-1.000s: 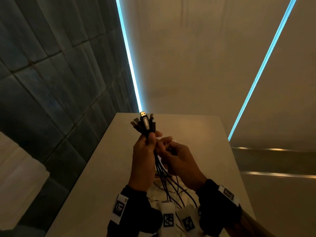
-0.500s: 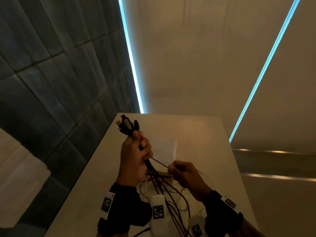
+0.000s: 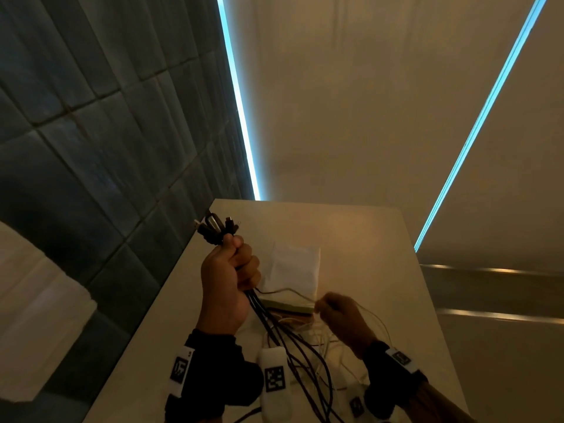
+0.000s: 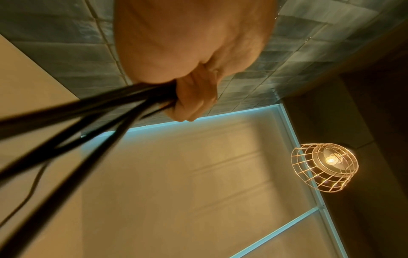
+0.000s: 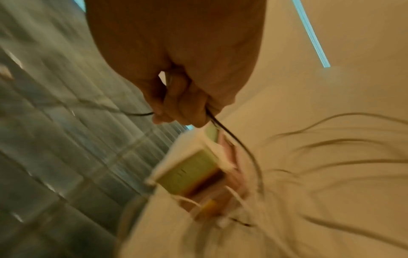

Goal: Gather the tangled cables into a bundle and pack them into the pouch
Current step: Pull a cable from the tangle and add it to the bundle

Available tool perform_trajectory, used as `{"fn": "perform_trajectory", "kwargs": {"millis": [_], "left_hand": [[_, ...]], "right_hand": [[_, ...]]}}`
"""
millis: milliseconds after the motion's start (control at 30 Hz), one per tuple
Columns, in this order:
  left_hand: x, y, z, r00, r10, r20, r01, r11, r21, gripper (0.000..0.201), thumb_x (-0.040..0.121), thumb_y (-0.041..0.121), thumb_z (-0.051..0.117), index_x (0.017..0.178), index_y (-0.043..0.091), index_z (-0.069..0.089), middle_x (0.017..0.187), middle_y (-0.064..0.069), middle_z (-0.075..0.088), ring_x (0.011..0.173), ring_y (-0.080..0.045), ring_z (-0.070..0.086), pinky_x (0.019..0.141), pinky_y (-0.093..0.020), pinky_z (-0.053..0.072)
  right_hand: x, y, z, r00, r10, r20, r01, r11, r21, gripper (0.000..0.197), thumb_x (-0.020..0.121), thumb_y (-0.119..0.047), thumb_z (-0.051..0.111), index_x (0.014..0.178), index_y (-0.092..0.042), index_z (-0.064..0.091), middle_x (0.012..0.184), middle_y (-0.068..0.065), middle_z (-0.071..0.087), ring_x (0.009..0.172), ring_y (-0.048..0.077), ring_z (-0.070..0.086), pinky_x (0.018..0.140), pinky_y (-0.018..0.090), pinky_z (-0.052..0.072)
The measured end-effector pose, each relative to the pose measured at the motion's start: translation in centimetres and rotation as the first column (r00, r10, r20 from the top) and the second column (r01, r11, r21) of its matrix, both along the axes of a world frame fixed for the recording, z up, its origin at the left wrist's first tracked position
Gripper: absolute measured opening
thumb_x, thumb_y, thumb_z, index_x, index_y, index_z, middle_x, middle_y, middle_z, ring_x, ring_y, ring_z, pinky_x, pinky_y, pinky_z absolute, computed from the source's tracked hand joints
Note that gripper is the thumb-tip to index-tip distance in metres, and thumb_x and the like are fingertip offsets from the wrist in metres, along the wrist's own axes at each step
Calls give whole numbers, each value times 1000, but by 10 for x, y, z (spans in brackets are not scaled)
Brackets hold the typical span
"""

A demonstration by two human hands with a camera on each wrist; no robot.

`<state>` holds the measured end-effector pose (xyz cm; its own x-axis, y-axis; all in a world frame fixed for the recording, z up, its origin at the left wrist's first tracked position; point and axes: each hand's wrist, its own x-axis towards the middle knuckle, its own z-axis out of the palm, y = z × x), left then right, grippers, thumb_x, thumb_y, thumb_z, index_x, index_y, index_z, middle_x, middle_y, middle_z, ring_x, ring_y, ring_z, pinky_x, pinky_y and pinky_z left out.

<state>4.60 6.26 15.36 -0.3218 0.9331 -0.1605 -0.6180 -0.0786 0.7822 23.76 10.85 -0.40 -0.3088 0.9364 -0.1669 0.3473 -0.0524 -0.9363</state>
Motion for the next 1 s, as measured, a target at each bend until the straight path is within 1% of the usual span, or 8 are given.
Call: {"fn": "perform_trajectory", "kwargs": {"millis": [167,267,333,433,533,700,833,1000], "left_hand": [[9,-1,-2,984,-82,-160,59,988,-144,31,103,26,33,77,15,45,59,-4,56,41,-12,45,38,-20,29],[17,-1,-3,978,-160,-137,139,980,-145,33,104,27,29,80,12,47,88,-18,74,70,-25,70,55,-29,52],[17,-1,0,977,-210,-34,208,976,-64,32,104,27,28,85,11,47,104,-24,71,90,-32,71,71,-38,56],[13,-2,3,977,-199,75,194,978,70,32,103,26,30,81,13,49,88,-15,71,69,-24,68,64,-34,54],[11,-1,4,974,-212,77,201,971,133,30,101,28,34,76,17,47,68,1,51,47,-9,36,47,-22,32],[12,0,0,977,-208,41,200,970,141,34,102,27,32,72,17,46,56,7,33,42,-5,23,40,-20,22],[7,-1,-2,986,-169,-10,169,978,123,34,102,25,32,72,17,45,54,7,32,40,-4,22,39,-19,21],[-3,-4,-5,991,-132,-27,135,984,113,32,101,28,34,72,17,44,55,7,32,40,-5,22,37,-18,24]], "right_hand": [[-15,-2,101,879,53,-474,-20,997,75,16,95,-12,56,84,-2,62,58,0,48,44,11,32,41,21,27],[-24,-15,132,834,228,-503,-152,970,189,14,92,-9,58,79,-2,61,54,0,49,44,10,35,42,20,29],[-28,-22,136,831,292,-473,-213,953,214,15,88,-7,57,75,-1,61,52,-2,48,44,9,35,44,17,30],[-26,-26,127,854,273,-443,-224,961,160,17,88,-6,58,76,7,59,51,0,42,43,8,32,43,16,28],[-20,-29,121,857,241,-455,-236,969,69,14,91,3,55,78,6,59,47,-8,45,40,2,35,43,12,30],[-16,-27,107,878,273,-394,-263,961,80,14,94,4,52,83,3,60,48,-13,56,43,-5,48,48,6,37],[-9,-17,62,913,268,-308,-262,963,60,18,93,-4,57,77,-5,64,62,-10,60,59,1,53,61,14,42],[9,-5,-8,981,152,-120,-151,988,19,21,93,-8,57,76,3,62,65,4,49,58,9,43,59,23,36]]}}
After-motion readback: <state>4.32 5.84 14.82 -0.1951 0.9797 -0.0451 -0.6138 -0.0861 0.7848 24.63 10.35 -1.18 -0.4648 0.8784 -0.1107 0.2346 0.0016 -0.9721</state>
